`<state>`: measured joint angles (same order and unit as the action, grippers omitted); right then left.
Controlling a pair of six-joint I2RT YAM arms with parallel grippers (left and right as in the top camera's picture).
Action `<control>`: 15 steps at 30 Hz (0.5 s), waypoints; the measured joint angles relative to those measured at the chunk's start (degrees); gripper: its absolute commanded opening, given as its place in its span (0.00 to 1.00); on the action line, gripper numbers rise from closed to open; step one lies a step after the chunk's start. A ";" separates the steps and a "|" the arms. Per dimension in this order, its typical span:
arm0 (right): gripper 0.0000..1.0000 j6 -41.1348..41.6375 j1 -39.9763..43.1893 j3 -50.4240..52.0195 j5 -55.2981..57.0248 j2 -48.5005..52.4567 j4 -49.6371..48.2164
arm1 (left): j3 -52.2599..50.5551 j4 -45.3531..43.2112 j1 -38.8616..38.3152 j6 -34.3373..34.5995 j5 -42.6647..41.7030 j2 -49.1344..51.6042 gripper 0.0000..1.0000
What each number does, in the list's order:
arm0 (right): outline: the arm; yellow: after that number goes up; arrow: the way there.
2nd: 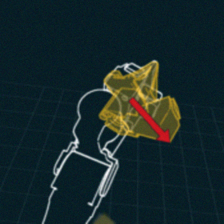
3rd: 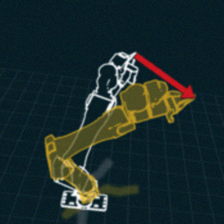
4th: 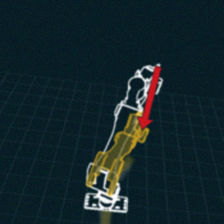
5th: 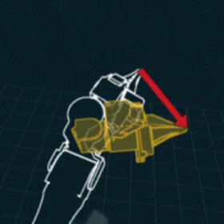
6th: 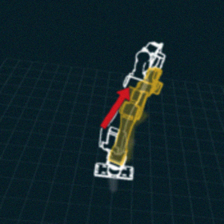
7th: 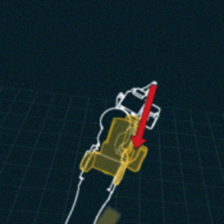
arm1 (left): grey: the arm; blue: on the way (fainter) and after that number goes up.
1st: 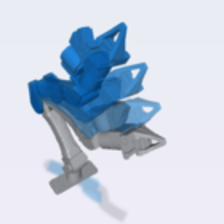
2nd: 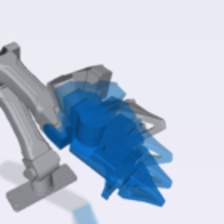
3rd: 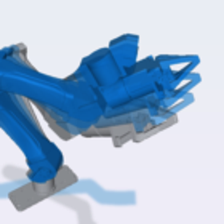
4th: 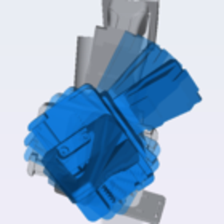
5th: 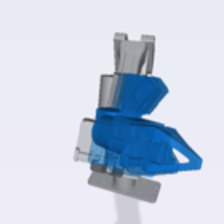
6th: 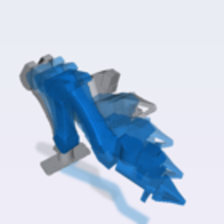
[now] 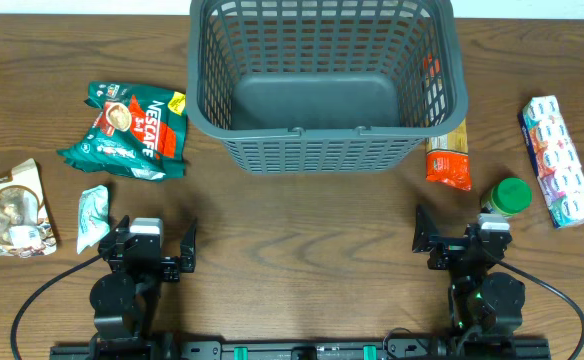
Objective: Pack container
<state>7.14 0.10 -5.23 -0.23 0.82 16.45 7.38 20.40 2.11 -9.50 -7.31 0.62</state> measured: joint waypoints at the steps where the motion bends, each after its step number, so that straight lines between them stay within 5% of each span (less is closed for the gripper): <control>1: 0.99 -0.17 -0.02 0.07 -0.09 0.02 -0.46 | 0.00 0.00 0.00 0.00 0.00 0.00 0.99; 15: 0.99 -1.70 -0.17 0.50 -1.57 0.00 -2.19 | 0.00 0.00 0.00 0.00 0.00 0.00 0.99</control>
<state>5.43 -0.08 -4.73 -1.80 0.82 14.26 7.38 20.40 2.11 -9.50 -7.31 0.62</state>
